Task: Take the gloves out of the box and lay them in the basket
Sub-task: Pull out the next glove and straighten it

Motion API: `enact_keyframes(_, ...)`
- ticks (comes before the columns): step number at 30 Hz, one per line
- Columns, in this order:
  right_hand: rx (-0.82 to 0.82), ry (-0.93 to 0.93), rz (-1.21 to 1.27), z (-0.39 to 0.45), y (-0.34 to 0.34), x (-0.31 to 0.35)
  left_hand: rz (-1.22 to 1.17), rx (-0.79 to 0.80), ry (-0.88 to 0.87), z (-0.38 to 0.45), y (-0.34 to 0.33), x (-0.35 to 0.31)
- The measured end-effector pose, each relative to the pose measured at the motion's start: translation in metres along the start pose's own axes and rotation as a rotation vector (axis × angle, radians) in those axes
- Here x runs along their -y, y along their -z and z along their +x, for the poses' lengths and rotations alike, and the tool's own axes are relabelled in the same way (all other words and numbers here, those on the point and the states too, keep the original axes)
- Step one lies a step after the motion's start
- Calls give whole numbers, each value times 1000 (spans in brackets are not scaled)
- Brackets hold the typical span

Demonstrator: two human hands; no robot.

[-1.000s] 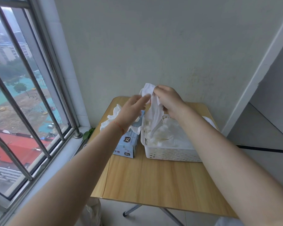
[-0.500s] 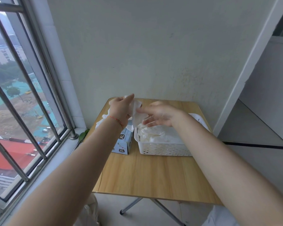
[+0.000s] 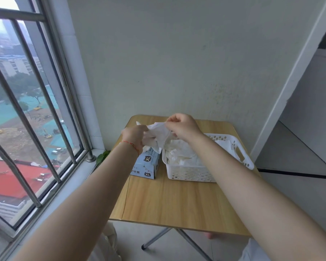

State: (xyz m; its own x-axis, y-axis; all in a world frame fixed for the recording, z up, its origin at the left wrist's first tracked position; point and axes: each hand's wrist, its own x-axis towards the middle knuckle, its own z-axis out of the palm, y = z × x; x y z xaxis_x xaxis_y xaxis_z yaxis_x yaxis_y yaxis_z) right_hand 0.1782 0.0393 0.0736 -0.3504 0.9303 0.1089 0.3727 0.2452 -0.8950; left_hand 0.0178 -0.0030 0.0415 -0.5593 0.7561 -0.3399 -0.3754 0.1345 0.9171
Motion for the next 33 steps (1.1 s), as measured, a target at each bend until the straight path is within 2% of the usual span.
enact_keyframes(4,-121,10,176,3,7,20,558,246,-123,-25,19,1)
enact_keyframes(6,-92,25,199,6,7,29,746,186,-268,-24,25,0)
enact_keyframes(8,48,43,181,5,6,36,673,144,-443,-27,24,-7)
enact_keyframes(9,137,54,173,4,6,40,550,209,-494,-29,22,-12)
enact_keyframes(11,278,80,156,2,6,46,314,440,-510,-40,15,-23)
enact_keyframes(13,326,107,159,3,5,49,216,602,-484,-46,13,-30)
enact_keyframes(20,116,137,-63,6,15,50,360,610,-355,-37,24,-27)
enact_keyframes(28,-52,125,-132,15,16,37,548,726,-121,-24,43,-5)
enact_keyframes(30,-62,81,-119,17,18,33,523,709,-98,-21,47,0)
enact_keyframes(33,-32,-80,-6,22,22,24,348,688,-73,-9,48,2)
